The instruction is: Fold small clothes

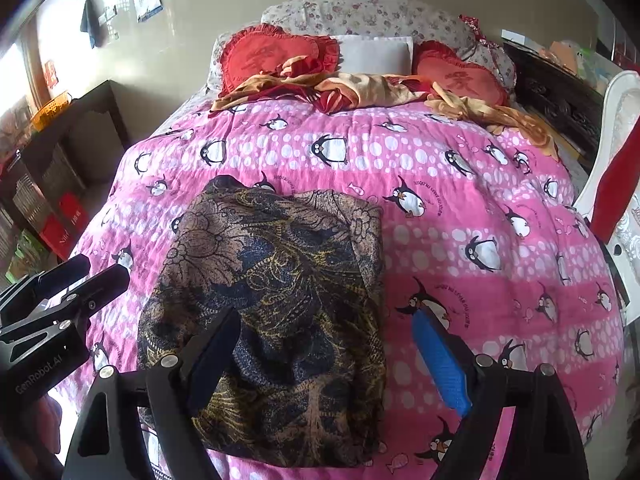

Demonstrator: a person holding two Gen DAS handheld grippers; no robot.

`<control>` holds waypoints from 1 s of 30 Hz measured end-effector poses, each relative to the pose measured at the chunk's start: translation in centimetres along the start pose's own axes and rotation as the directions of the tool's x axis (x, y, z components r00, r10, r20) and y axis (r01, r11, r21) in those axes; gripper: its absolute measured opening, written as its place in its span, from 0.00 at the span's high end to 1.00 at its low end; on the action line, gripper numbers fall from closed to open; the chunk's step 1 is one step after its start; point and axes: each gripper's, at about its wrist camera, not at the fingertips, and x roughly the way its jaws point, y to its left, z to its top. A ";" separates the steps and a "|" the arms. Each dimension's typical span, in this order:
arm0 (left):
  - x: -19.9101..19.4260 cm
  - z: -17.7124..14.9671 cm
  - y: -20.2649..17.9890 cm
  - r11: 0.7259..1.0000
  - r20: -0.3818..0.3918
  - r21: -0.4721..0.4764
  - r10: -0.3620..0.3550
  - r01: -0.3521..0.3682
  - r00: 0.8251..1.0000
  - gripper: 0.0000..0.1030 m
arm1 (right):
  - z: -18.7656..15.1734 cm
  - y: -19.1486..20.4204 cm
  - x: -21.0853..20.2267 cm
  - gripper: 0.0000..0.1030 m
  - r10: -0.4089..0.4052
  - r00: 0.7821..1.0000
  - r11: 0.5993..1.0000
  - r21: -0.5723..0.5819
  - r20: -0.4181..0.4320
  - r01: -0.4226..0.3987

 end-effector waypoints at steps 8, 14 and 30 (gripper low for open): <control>1.0 -0.1 0.2 1.000 -0.018 -0.009 -0.003 0.003 1.000 0.39 | 0.1 0.1 1.0 0.17 -0.006 1.000 1.000 0.000 -0.023 0.006; 1.5 -0.2 0.4 1.000 -0.027 -0.018 -0.005 0.004 1.000 0.39 | 0.2 0.3 1.5 0.17 -0.010 0.999 1.000 -0.002 -0.031 0.010; 2.1 -0.4 0.6 1.000 -0.026 -0.014 -0.007 0.006 1.000 0.39 | 0.0 0.3 2.4 0.17 -0.010 0.998 1.000 -0.003 -0.055 0.010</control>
